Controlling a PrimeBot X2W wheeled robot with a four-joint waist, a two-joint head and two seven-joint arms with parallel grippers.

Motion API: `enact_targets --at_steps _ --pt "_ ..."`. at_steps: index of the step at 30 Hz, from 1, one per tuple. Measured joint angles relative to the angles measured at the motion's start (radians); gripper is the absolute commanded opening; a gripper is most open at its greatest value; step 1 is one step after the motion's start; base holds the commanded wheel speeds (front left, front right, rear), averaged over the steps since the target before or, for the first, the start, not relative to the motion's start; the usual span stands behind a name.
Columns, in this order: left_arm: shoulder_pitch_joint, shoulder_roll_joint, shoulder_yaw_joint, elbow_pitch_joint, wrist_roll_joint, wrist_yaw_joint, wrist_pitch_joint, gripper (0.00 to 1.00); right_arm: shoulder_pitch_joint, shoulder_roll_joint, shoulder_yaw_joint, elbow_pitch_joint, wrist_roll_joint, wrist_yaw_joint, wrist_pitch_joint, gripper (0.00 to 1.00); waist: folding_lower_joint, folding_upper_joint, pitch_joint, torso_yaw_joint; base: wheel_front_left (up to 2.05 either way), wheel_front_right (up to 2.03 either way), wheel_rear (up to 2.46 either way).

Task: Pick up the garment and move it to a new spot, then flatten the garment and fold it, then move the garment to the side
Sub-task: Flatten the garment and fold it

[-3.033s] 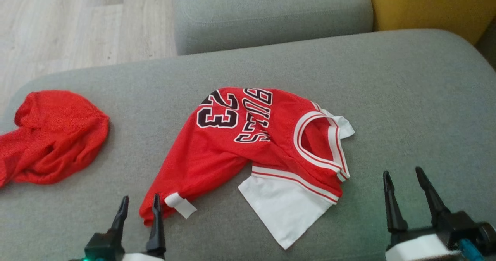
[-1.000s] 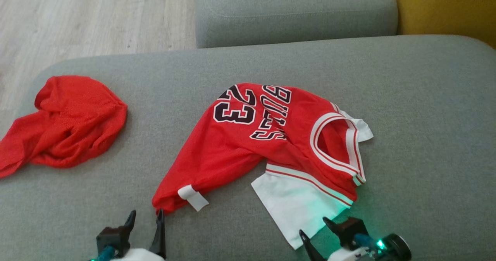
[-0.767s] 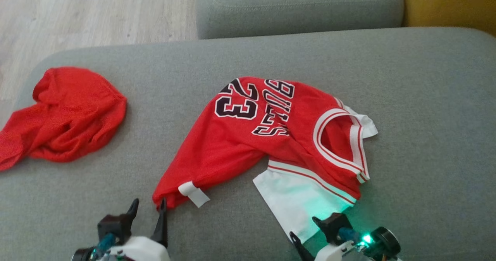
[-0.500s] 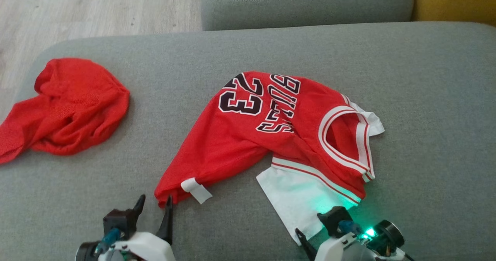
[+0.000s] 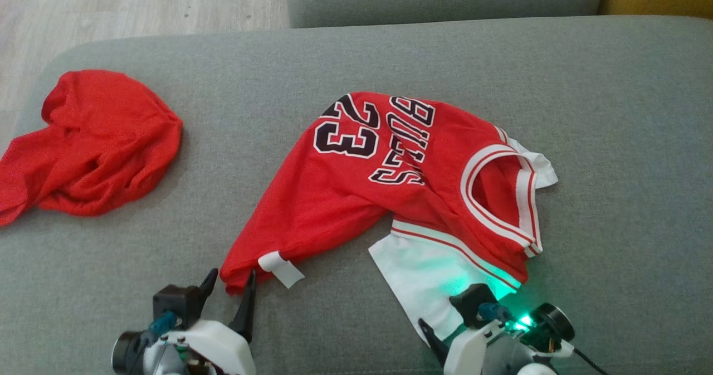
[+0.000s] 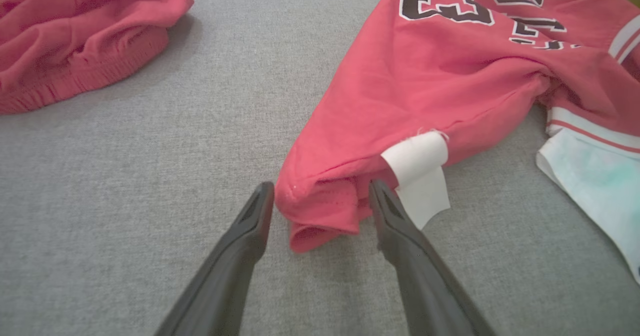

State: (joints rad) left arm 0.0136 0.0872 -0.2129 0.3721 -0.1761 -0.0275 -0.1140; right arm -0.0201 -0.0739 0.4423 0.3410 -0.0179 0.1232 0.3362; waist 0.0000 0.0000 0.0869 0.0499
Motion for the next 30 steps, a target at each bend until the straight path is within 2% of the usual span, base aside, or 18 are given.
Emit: enact_targets --at_steps 8,17,18,19,20,21,22,27,30 --pt "-0.004 0.010 0.007 -0.004 -0.016 0.011 0.016 1.00 -0.011 0.001 0.004 -0.002 0.000 0.001 0.002 1.00 0.0000 0.0000 0.009 -0.013 0.00 0.00 0.00" --pt "-0.052 0.034 0.024 0.066 -0.039 -0.001 0.024 1.00 -0.017 0.001 0.007 -0.003 0.001 0.001 0.011 1.00 0.0000 0.0000 0.026 -0.019 0.00 0.00 0.00" --pt "-0.061 0.034 0.022 0.081 -0.039 -0.004 0.024 0.91 -0.021 0.001 0.008 -0.001 0.002 0.001 0.013 1.00 0.0000 0.0000 0.027 -0.019 0.00 0.00 0.00" --pt "-0.068 0.034 0.019 0.092 -0.039 -0.010 0.024 0.70 -0.026 0.001 0.010 0.001 0.007 0.001 0.020 0.63 0.0000 0.0000 0.028 -0.019 0.00 0.00 0.00" --pt "-0.076 0.033 0.014 0.103 -0.040 -0.018 0.025 0.43 -0.032 0.001 0.009 0.005 0.011 0.001 0.021 0.07 0.0000 0.0000 0.028 -0.020 0.00 0.00 0.00" --pt "-0.085 0.033 0.005 0.115 -0.043 -0.022 0.025 0.17 -0.037 0.002 0.010 0.009 0.014 0.001 0.023 0.00 0.0000 0.0000 0.028 -0.020 0.00 0.00 0.00" --pt "-0.089 0.032 -0.001 0.123 -0.046 -0.026 0.025 0.00 -0.042 0.001 0.010 0.013 0.022 0.001 0.025 0.00 0.0000 0.0000 0.027 -0.020 0.00 0.00 0.00" --pt "-0.099 0.033 -0.003 0.150 -0.049 -0.031 0.024 0.00 -0.059 0.007 -0.034 0.029 0.035 0.001 0.007 0.00 0.0000 0.0000 0.011 -0.034 0.00 0.00 0.00" --pt "-0.094 0.036 0.000 0.102 -0.066 -0.031 0.025 0.00 -0.046 0.008 -0.130 -0.014 0.035 0.001 -0.029 0.00 0.0000 0.0000 -0.005 -0.045 0.00 0.00 0.00"
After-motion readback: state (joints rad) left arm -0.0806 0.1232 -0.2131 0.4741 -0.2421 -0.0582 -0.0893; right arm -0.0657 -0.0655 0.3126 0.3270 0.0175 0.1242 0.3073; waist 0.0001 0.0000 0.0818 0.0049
